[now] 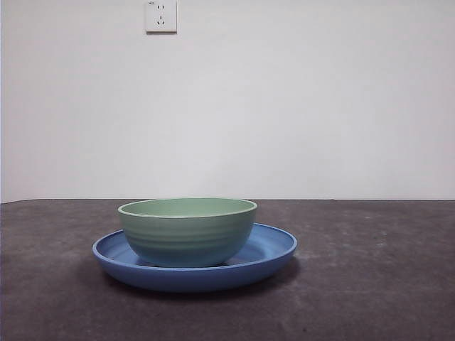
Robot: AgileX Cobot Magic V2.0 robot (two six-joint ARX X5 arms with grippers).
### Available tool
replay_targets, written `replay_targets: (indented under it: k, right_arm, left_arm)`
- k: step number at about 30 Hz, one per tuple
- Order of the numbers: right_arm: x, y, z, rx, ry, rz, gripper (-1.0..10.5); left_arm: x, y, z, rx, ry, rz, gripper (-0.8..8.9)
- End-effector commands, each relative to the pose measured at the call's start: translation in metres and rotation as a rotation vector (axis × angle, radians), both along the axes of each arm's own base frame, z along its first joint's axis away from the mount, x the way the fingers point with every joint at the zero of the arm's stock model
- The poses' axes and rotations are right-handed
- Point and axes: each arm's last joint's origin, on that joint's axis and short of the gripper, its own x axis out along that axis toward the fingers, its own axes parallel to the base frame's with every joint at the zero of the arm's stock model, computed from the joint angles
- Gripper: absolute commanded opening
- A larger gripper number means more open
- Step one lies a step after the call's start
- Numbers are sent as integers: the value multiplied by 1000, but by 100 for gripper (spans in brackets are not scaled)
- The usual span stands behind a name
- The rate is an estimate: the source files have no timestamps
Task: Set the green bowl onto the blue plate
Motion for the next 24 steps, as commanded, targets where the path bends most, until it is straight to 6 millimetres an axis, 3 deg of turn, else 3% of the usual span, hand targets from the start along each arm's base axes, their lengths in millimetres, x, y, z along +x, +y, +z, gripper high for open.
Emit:
replay_targets:
  k: [1,24]
  right_arm:
    - [-1,0,5,8,-24,8,51]
    - [-1,0,5,8,-24,8,51]
  left_arm:
    - [0,2,-5,-11,-15,45,59]
    - [-2,6,-19,5,18,161,59]
